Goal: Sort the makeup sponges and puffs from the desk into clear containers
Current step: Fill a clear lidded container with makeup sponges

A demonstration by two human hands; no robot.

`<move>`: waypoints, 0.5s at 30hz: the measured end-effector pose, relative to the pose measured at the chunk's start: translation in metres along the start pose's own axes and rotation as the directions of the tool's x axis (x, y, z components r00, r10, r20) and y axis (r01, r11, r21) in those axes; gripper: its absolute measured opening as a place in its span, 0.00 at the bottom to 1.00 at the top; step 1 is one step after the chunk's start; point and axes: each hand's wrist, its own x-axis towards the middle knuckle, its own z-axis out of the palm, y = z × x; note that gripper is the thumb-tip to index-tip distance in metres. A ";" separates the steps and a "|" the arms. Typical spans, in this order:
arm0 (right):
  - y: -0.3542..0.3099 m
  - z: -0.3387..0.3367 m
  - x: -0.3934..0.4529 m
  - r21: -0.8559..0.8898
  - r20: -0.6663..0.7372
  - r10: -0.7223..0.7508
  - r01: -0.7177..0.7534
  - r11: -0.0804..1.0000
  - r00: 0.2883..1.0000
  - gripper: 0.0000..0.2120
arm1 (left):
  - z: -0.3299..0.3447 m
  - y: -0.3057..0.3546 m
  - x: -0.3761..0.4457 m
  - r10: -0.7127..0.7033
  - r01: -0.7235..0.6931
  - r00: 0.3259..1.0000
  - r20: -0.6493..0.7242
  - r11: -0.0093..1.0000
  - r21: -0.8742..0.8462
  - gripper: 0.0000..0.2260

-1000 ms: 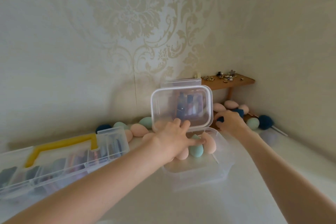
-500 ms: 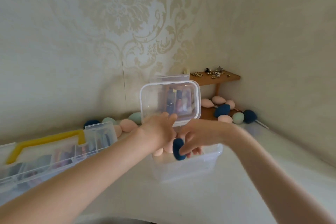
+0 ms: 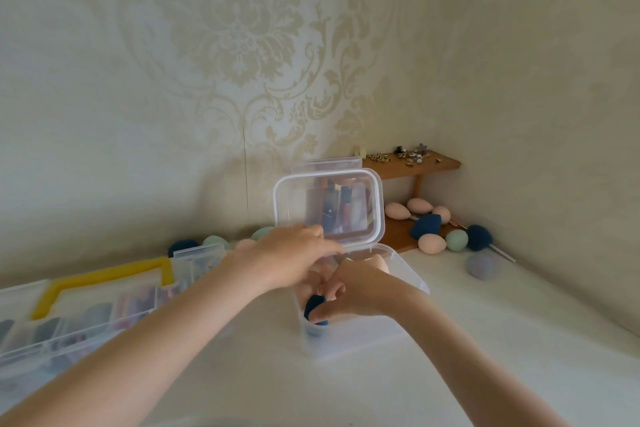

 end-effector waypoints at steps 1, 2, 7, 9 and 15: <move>-0.001 0.000 0.001 -0.004 -0.005 0.011 -0.011 1.000 1.000 0.12 | -0.004 0.000 -0.001 -0.017 0.020 0.998 0.059 0.998 -0.052 0.22; -0.002 0.001 0.002 -0.005 -0.013 0.017 -0.017 1.000 1.000 0.13 | -0.007 0.002 -0.002 -0.026 0.037 0.993 0.112 0.995 -0.093 0.23; -0.001 0.001 0.003 -0.014 -0.007 -0.031 0.031 0.999 0.999 0.11 | -0.008 0.016 -0.009 -0.073 0.079 0.990 0.118 0.996 -0.049 0.25; 0.004 -0.007 -0.003 0.035 0.063 -0.104 0.102 0.994 0.993 0.10 | -0.008 0.019 -0.011 -0.078 0.079 0.988 0.133 0.997 0.002 0.24; 0.016 -0.021 -0.008 0.314 0.127 -0.058 0.015 0.949 0.990 0.10 | -0.006 0.019 -0.004 -0.043 0.038 0.984 0.173 0.999 0.029 0.29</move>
